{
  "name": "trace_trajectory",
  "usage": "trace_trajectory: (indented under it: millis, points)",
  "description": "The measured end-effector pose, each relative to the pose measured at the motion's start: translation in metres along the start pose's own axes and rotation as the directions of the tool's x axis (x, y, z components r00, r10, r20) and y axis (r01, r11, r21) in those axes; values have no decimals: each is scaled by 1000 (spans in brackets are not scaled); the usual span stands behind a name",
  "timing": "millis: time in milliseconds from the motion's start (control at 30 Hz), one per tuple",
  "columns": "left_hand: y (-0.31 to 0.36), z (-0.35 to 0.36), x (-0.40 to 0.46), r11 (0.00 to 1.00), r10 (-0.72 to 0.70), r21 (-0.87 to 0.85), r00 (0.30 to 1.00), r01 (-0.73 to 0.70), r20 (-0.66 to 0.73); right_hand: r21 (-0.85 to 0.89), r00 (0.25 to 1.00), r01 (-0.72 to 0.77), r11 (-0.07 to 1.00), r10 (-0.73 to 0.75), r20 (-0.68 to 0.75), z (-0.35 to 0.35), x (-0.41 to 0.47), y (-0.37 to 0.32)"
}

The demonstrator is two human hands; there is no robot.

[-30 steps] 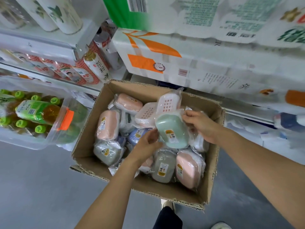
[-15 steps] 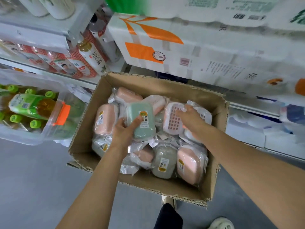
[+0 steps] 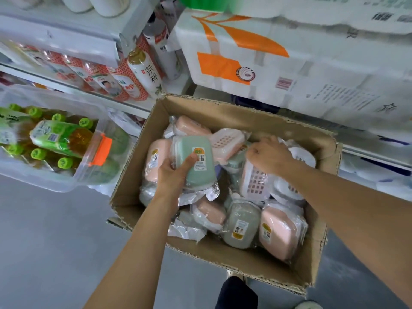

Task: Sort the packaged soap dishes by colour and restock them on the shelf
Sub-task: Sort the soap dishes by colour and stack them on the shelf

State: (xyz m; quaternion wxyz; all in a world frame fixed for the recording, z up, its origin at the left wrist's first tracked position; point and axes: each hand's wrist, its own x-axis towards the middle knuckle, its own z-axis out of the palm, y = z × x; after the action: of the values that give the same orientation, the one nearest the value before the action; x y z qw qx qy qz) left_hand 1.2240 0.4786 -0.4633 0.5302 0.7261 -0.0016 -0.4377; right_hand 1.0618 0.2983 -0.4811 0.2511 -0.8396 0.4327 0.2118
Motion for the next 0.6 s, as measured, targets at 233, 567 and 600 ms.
trace_trajectory:
  millis: [233,567,600]
  points:
    - [-4,-4,7,1000,-4,-11,1000,4,9,298,967,-252,921,231,104,-2,25,-13]
    - [-17,6,16,996,34,76,991,-44,126,358,881,-433,827,306,360,13,58,-19]
    - [-17,3,17,997,27,63,992,-35,124,349,879,-431,832,299,373,16,60,-22]
